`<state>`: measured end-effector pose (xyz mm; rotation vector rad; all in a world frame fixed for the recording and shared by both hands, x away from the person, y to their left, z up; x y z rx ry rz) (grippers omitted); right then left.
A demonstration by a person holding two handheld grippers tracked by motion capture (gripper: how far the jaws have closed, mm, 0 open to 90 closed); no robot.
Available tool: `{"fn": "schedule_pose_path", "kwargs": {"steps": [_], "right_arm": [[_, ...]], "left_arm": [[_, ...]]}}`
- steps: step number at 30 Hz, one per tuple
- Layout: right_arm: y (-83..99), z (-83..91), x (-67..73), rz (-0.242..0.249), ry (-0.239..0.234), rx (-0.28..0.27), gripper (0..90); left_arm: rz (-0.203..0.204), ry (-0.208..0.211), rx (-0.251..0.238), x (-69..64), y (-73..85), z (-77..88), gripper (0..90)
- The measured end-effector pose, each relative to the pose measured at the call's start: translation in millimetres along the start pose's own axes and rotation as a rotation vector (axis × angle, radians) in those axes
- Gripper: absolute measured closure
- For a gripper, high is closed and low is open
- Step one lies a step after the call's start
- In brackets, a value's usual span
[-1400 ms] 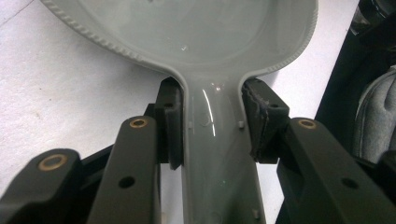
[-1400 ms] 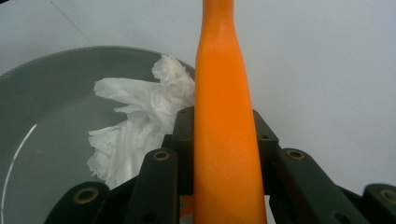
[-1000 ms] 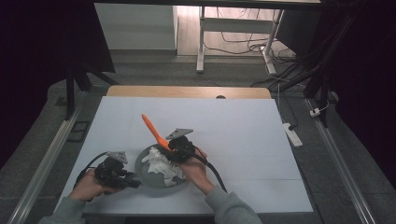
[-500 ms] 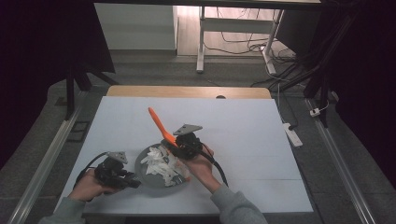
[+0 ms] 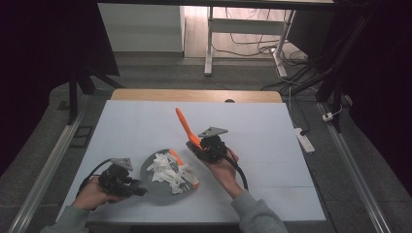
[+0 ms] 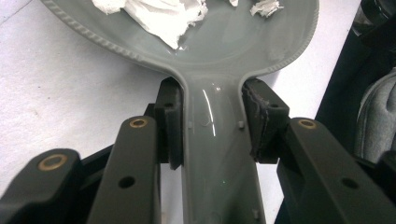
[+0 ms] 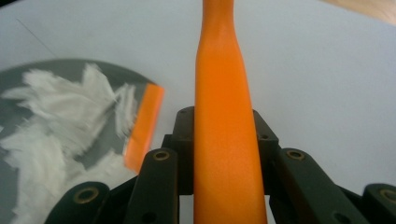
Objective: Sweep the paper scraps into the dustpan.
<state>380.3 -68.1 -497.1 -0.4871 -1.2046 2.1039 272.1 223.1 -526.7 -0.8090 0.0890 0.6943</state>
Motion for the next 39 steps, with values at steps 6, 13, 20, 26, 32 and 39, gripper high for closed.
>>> {"fn": "schedule_pose_path", "kwargs": {"steps": [6,13,20,26,32,39], "right_arm": [[15.0,-1.2,-6.7,-0.022,0.018,0.035,70.4],[20.8,-1.6,9.3,-0.023,-0.005,0.063,70.4],[20.2,-1.9,34.9,-0.019,-0.054,0.075,70.5],[11.8,-3.2,64.2,0.008,-0.116,0.039,70.5],[2.9,3.0,79.4,0.046,-0.158,-0.003,70.5],[-0.8,15.7,56.9,0.013,-0.123,-0.026,70.5]], "left_arm": [[0.021,-0.003,-0.010,-5.7,3.6,-3.8,61.5],[0.037,-0.017,-0.020,-12.5,4.9,-6.3,61.5],[0.054,-0.027,-0.035,-17.2,5.9,-9.4,61.5],[0.065,-0.033,-0.034,-18.4,7.1,-12.7,61.5],[0.066,-0.032,-0.042,-18.6,7.8,-12.9,61.5],[0.064,-0.031,-0.051,-17.6,9.1,-13.0,61.5]]}}
Point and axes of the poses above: each handheld gripper's, and its own axes: z roughly backward along the jaws, y roughly out of its underside, x roughly to its left, the point moved 2 cm from there along -z, roughly forward along the jaws, and after that the axes turned 10 degrees about -x, right-handed, at the moved point
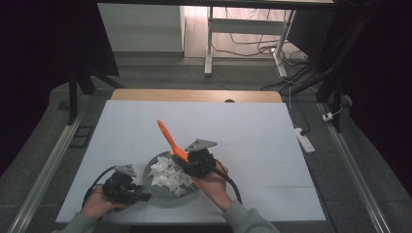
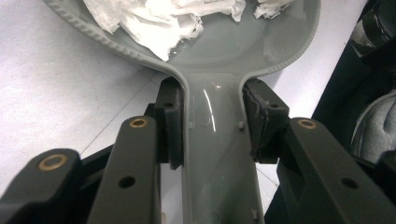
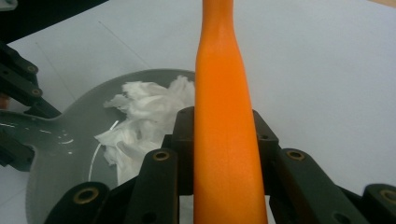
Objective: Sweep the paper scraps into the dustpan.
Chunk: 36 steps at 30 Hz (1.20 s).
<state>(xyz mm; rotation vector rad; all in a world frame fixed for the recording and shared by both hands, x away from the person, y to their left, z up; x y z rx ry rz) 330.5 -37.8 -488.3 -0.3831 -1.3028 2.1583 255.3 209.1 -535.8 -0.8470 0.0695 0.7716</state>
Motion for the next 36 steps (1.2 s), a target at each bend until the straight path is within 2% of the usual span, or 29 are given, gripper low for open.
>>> {"fn": "schedule_pose_path", "kwargs": {"steps": [12,20,24,29,36], "right_arm": [[0.2,15.4,-16.5,-0.013,0.028,-0.010,70.5],[2.1,27.9,-27.9,-0.014,0.043,-0.017,70.4],[5.1,34.2,-34.3,-0.005,0.046,-0.028,70.5],[10.0,41.6,-45.3,-0.021,0.059,-0.027,70.5],[12.9,53.1,-56.9,-0.016,0.066,-0.047,70.5]], "left_arm": [[0.000,-0.010,-0.012,-0.5,2.5,-2.1,61.5],[-0.028,-0.025,-0.030,-3.5,1.6,-1.1,61.5],[-0.027,-0.025,-0.032,-3.4,1.5,-1.4,61.5],[-0.034,-0.033,-0.037,-4.0,0.9,-0.4,61.5],[-0.036,-0.051,-0.073,-4.9,-1.4,3.1,61.5]]}}
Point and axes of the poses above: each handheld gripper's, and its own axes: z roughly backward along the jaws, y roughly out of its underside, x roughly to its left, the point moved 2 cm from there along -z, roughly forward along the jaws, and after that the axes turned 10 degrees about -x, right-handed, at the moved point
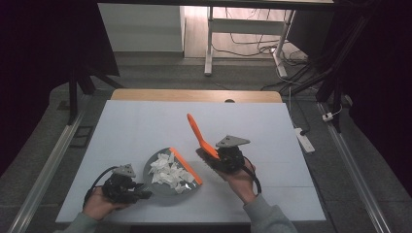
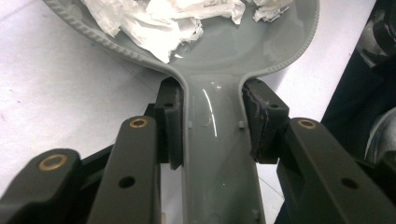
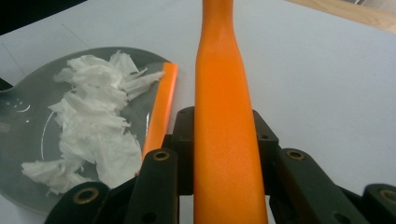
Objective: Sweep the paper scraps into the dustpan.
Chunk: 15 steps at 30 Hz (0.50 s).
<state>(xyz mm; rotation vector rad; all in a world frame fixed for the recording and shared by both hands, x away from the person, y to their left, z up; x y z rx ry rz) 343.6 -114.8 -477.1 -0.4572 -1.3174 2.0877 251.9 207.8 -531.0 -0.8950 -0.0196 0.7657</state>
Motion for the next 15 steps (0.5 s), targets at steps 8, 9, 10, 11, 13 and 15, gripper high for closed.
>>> {"fn": "schedule_pose_path", "kwargs": {"steps": [8,9,10,11,13,15], "right_arm": [[1.5,20.3,-9.9,0.025,-0.006,-0.024,70.5],[2.4,23.2,-11.0,0.033,-0.007,-0.026,70.5],[3.4,25.8,-12.7,0.039,-0.009,-0.030,70.5],[4.3,28.5,-14.6,0.037,-0.010,-0.031,70.5],[5.9,33.3,-18.8,0.030,-0.011,-0.035,70.5],[7.4,37.4,-23.0,0.026,-0.009,-0.036,70.5]], "left_arm": [[0.017,-0.018,-0.080,-1.5,-6.4,7.1,61.5],[0.012,-0.022,-0.085,-1.6,-6.9,8.1,61.5],[0.013,-0.028,-0.093,-1.6,-7.1,8.9,61.5],[0.016,-0.037,-0.103,-1.4,-7.3,9.4,61.5],[0.034,-0.051,-0.126,-0.4,-7.6,10.4,61.5],[0.047,-0.059,-0.141,1.5,-8.4,11.8,61.4]]}}
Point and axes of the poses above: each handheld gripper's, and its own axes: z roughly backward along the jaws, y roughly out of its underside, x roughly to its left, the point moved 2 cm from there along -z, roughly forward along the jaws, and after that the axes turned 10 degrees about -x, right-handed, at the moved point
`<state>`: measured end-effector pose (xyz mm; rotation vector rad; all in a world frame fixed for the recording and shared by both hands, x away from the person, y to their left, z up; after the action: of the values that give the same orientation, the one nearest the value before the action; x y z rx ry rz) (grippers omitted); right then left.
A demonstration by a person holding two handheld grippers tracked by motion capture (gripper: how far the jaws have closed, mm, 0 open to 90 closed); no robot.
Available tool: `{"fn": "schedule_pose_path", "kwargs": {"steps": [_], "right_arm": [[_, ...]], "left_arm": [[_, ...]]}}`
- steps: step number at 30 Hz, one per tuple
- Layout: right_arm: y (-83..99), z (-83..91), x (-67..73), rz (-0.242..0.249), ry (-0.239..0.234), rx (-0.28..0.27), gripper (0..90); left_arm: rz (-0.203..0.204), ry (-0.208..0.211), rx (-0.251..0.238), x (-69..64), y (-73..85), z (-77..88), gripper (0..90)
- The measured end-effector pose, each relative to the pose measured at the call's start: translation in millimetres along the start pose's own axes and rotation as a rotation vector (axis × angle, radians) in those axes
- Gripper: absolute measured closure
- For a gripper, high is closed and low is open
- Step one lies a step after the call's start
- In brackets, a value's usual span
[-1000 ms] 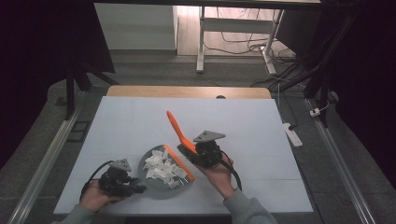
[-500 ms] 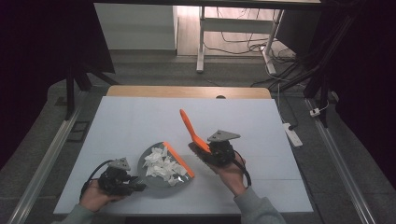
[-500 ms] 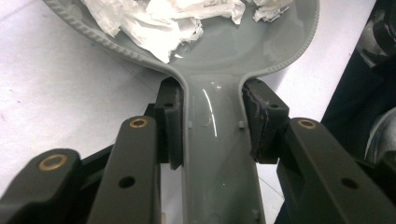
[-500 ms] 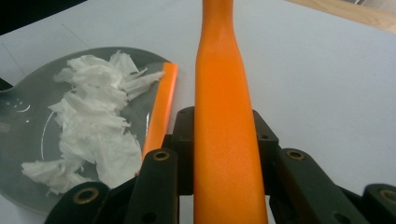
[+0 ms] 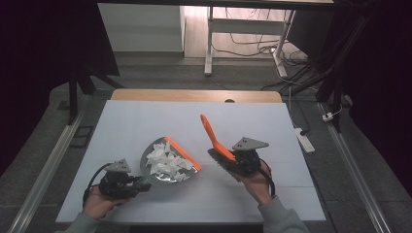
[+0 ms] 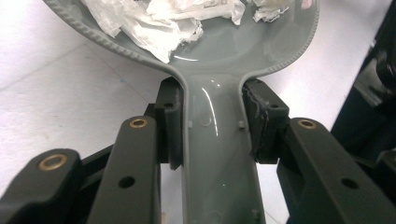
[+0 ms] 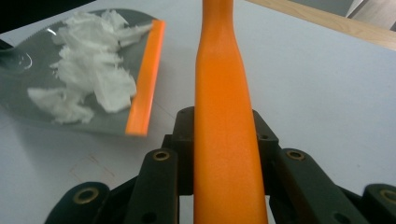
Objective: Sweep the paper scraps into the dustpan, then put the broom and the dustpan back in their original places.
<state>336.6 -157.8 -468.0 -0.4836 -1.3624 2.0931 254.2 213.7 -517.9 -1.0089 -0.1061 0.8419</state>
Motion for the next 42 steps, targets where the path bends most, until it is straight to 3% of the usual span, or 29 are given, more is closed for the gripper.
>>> {"fn": "schedule_pose_path", "kwargs": {"steps": [9,31,42], "right_arm": [[6.5,13.8,-14.0,-0.016,-0.008,-0.007,70.5],[12.9,25.9,-27.6,-0.047,-0.011,-0.005,70.5],[16.1,30.5,-31.5,-0.066,-0.023,-0.006,70.5]], "left_arm": [[0.015,-0.031,-0.043,1.8,-1.8,4.1,61.4],[0.072,-0.096,-0.106,6.1,-2.6,11.3,61.5],[0.120,-0.166,-0.139,11.0,-2.9,12.7,61.4]]}}
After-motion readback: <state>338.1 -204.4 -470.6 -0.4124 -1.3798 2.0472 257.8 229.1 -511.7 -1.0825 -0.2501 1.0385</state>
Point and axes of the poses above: each handheld gripper's, and its own axes: z roughly backward along the jaws, y roughly out of its underside, x roughly to its left, the point moved 2 cm from there along -z, roughly forward along the jaws, and after that the axes turned 10 degrees about -x, right-handed, at the moved point
